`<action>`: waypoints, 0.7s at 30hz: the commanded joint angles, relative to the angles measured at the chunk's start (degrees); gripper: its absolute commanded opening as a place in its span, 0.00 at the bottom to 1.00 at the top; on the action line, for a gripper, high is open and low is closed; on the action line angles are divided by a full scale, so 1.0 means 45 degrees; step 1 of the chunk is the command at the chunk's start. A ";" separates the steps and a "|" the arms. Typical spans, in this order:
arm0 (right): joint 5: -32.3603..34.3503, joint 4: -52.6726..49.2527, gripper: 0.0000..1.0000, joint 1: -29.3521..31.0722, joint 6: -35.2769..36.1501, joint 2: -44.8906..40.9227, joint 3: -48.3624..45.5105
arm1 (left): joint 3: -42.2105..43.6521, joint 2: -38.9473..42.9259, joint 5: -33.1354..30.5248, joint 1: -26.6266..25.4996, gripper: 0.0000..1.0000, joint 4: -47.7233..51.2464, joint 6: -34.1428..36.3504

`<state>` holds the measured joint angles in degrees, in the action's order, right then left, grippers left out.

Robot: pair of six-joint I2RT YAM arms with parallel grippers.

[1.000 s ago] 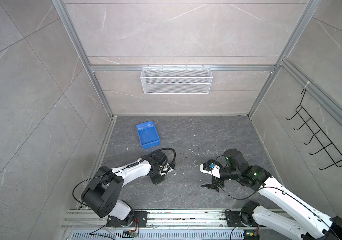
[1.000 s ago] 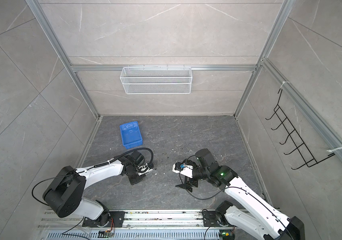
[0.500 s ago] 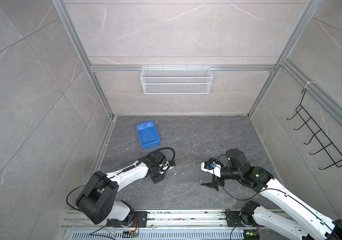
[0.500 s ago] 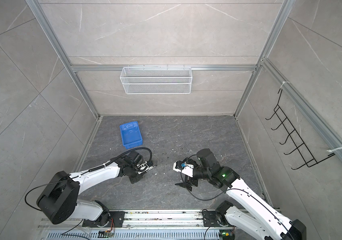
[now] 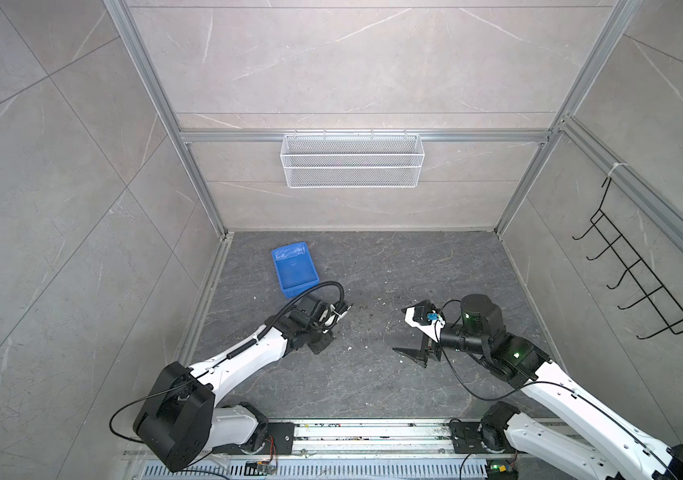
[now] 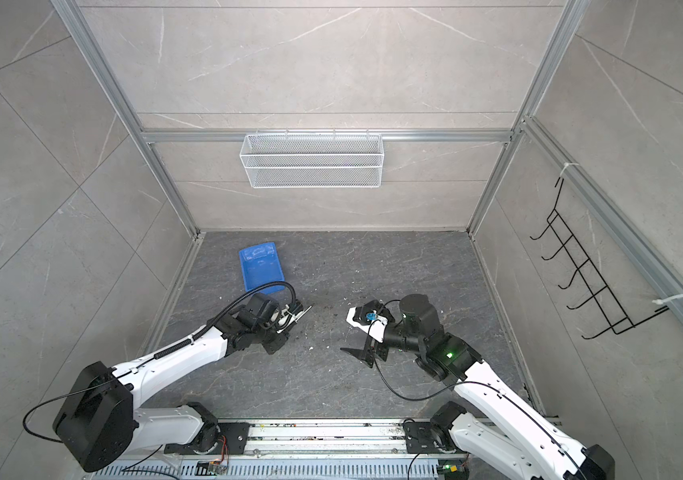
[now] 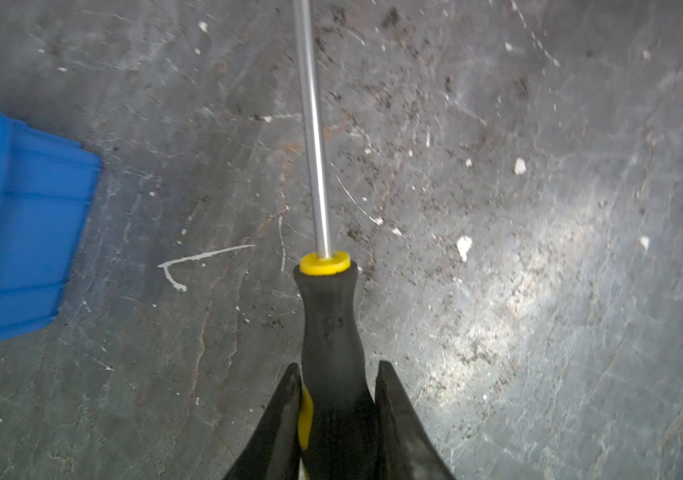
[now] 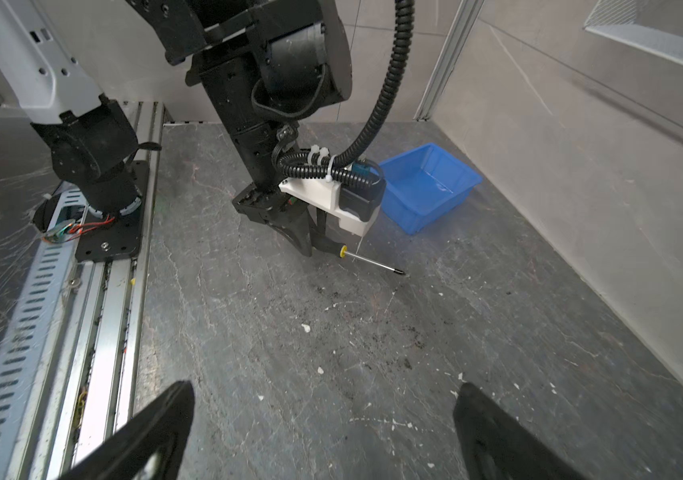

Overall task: Put the screwdriver in the bin
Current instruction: 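Carry the screwdriver with the left gripper over the blue bin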

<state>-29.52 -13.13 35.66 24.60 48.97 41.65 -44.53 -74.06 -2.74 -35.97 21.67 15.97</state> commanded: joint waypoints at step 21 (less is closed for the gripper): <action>-0.0019 0.6021 0.99 0.0065 -0.1189 0.4675 0.1379 | -0.5461 -0.3054 -0.0621 0.3993 0.00 0.0590 -0.7609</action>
<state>-28.95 9.61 35.66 20.49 68.23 45.58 -65.80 -85.89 -6.96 -19.66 21.67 -14.02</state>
